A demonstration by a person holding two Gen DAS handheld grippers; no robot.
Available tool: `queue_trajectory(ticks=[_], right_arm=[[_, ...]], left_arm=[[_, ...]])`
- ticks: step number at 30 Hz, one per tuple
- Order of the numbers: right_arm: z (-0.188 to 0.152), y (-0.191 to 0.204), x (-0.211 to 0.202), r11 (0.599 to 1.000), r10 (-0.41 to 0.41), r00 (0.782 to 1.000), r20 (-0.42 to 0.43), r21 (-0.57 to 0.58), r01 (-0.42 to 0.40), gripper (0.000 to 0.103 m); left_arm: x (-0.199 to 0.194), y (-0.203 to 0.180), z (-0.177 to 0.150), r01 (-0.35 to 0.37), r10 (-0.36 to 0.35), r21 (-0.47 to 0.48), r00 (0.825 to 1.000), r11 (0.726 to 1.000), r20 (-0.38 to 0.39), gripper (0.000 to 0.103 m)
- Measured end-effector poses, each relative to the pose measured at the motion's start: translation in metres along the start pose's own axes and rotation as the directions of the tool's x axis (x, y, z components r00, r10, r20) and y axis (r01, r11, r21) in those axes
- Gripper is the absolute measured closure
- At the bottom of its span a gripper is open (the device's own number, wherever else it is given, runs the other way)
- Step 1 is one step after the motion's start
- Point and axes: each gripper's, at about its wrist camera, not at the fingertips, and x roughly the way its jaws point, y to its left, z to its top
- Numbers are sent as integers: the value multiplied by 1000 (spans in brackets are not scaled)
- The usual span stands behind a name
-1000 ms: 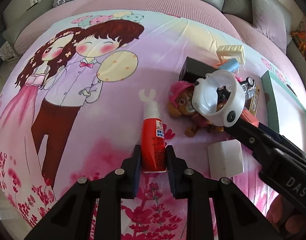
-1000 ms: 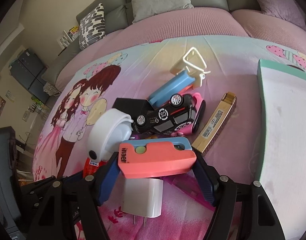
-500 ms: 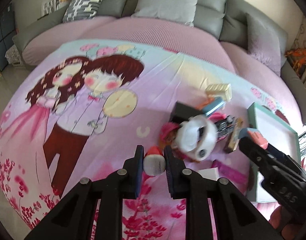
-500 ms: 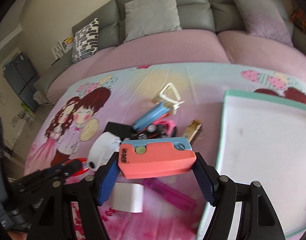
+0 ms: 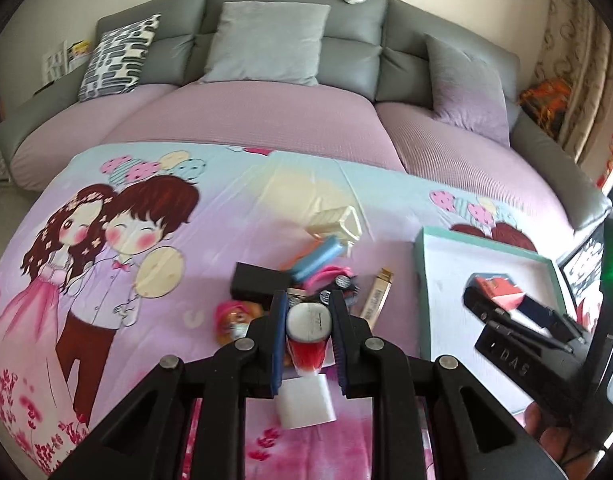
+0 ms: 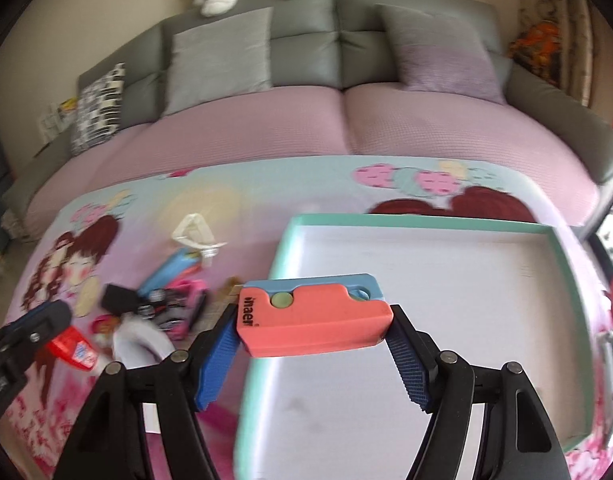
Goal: Organize rigid objects
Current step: 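Carry both items into the tray and open both tools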
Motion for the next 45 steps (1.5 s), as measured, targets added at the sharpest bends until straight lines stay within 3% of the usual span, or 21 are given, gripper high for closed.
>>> queue_trajectory(ticks=[5, 13, 17, 27, 35, 45], right_arm=[[2, -29, -1, 997, -19, 1000, -7, 76, 20, 29], [4, -55, -8, 989, -81, 997, 3, 128, 80, 29], [4, -69, -8, 980, -137, 991, -2, 142, 136, 29], [-2, -99, -1, 961, -197, 980, -29, 192, 199, 29], [-6, -106, 11, 957, -204, 977, -66, 195, 213, 29], [-8, -105, 20, 958, -205, 974, -94, 186, 220, 28]], left_arm=[[4, -19, 1, 22, -22, 23, 1000, 999, -17, 82], [-14, -43, 20, 38, -43, 78, 998, 996, 52, 82], [-10, -70, 32, 86, -96, 128, 993, 988, 71, 82], [41, -123, 36, 178, -180, 205, 984, 962, -8, 82], [87, -142, 29, 188, -173, 205, 981, 960, -89, 82], [100, -143, 27, 168, -154, 191, 984, 967, -85, 82]])
